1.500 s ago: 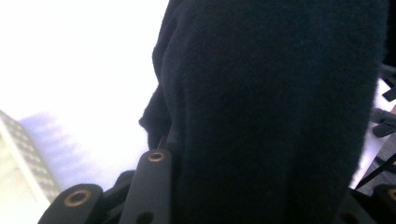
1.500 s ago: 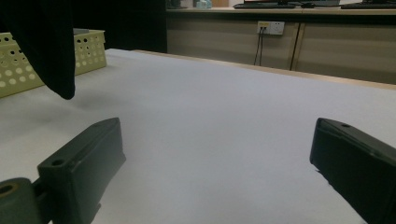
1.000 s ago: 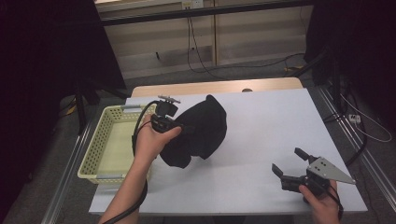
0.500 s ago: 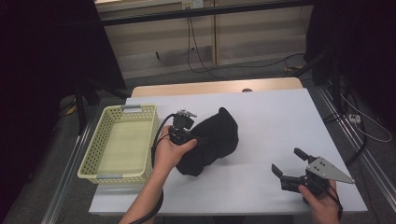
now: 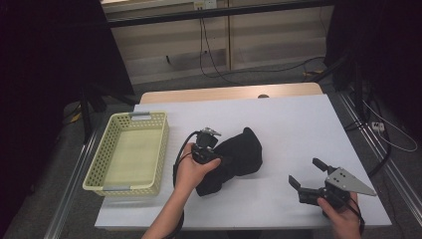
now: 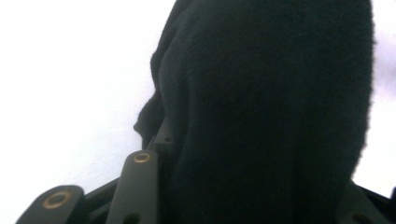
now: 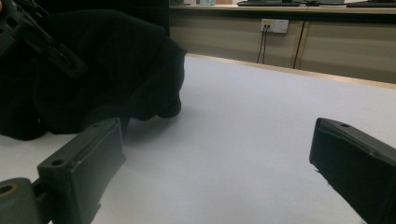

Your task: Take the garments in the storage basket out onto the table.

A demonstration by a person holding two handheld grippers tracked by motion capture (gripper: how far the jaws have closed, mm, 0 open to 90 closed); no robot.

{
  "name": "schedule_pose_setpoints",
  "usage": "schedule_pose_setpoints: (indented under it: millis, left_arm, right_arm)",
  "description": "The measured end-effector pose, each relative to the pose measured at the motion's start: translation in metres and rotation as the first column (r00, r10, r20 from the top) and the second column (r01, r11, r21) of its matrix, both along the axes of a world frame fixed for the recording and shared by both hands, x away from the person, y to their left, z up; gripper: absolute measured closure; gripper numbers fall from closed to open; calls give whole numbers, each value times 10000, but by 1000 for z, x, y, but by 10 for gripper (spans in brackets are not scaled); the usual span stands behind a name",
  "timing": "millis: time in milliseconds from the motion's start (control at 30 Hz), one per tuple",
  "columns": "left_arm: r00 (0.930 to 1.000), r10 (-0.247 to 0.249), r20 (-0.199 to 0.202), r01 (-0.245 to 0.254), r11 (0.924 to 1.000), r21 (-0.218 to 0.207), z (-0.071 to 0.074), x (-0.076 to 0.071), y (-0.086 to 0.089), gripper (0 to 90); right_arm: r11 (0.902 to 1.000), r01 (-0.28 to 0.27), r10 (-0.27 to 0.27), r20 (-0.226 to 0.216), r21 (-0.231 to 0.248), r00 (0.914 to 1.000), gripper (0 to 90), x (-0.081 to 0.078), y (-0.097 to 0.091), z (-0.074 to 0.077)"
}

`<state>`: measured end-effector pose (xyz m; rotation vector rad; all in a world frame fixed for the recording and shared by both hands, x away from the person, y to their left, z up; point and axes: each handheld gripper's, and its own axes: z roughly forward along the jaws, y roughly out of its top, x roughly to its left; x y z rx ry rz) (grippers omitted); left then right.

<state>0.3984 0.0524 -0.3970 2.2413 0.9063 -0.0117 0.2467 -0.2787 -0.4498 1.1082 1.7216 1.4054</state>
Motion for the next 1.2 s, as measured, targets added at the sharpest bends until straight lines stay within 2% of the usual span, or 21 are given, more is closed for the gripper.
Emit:
schedule_pose_setpoints:
  millis: [333, 533, 633, 900, 967, 1100, 1200]
  left_arm:
    - [9993, -379, -34, 379, 9993, -1, -14, -11, -13, 490]
    - [9975, -712, -6, 712, 9972, 223, -16, -17, -15, 429]
    - [9978, -659, -8, 659, 9978, 48, -16, -20, -14, 410]
    - [9973, -730, 83, 730, 9973, 5, -19, -22, -14, 369]
    - [9974, -724, -8, 724, 9974, -60, -19, -23, -15, 334]
    - [9966, -817, 114, 818, 9966, -68, -18, -24, -16, 309]
    - [9964, -841, 120, 843, 9963, -155, -17, -25, -16, 249]
  right_arm:
    - [10000, -39, 38, -7, -27, 10000, 21, 0, 1, 0]
    - [9999, -73, 72, -57, -74, 10000, 22, 1, 2, -1]
    - [9998, -125, 124, -43, -147, 9999, 23, 1, 3, 0]
    - [9998, -110, 109, -34, -152, 9999, 23, 0, 3, 0]
    - [9998, -125, 124, -8, -164, 9999, 23, 0, 3, 1]
    - [9997, -134, 134, -18, -194, 9999, 23, 0, 4, 1]
    - [9997, -154, 153, -25, -202, 9999, 23, 0, 4, 1]
